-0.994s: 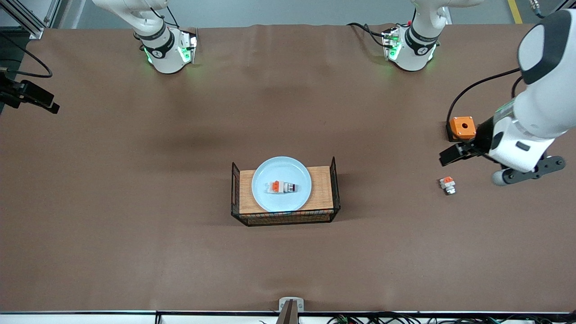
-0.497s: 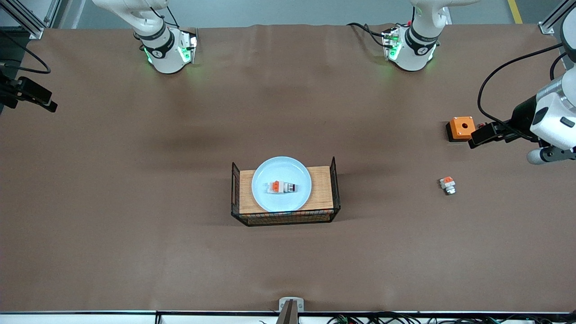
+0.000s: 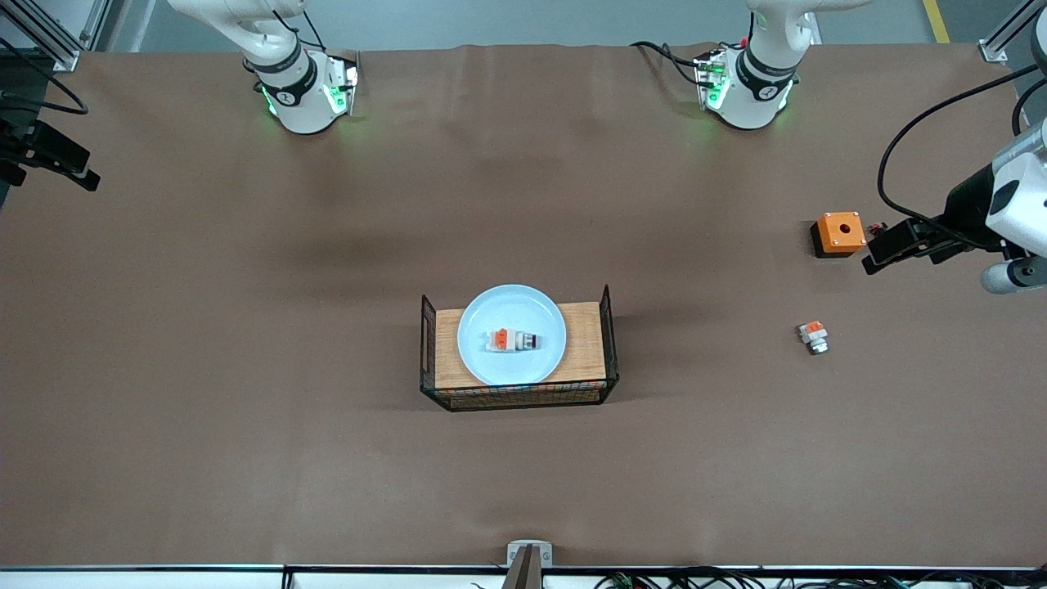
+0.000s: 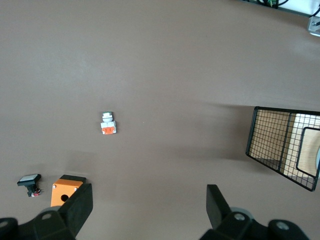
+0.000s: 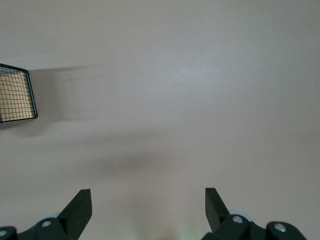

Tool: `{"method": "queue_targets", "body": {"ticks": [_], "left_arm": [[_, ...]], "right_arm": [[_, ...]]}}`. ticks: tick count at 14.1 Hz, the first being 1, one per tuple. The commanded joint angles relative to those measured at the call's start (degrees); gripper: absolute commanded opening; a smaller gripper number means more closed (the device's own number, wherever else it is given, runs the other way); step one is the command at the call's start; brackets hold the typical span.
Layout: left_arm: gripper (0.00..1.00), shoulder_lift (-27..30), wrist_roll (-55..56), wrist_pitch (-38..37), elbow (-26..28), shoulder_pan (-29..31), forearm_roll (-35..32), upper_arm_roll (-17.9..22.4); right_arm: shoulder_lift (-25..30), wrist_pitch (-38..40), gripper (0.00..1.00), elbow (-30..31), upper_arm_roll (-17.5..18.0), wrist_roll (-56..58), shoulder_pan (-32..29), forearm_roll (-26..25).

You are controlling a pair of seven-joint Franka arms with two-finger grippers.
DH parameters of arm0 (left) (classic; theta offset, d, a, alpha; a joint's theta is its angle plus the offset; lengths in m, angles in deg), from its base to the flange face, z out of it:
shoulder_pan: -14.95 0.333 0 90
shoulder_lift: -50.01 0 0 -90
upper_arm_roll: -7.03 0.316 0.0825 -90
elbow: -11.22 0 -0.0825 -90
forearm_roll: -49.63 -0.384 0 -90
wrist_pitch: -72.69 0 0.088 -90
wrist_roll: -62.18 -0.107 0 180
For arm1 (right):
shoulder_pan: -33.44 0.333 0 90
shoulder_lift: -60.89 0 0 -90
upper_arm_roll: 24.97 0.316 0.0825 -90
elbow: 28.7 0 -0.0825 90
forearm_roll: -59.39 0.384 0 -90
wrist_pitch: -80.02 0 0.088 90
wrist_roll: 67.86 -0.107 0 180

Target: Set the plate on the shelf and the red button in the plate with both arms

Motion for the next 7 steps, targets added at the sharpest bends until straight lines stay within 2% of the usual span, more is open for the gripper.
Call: {"method": "queue_targets", "body": {"ticks": [1,7], "left_arm": [[1.0,2.91,-1.0,-0.17,2.05,0.27,0.09,-0.2],[1.0,4.5,-2.4,-0.18,3.91,1.32,0.09,0.07]], "right_arm": [[3.23,-2.99,1.0,5.01,-0.33,0.87,-0.42,0.76],[3.32,-2.38,1.0,5.29,-0.69,0.87,-0.42,1.03]]}}
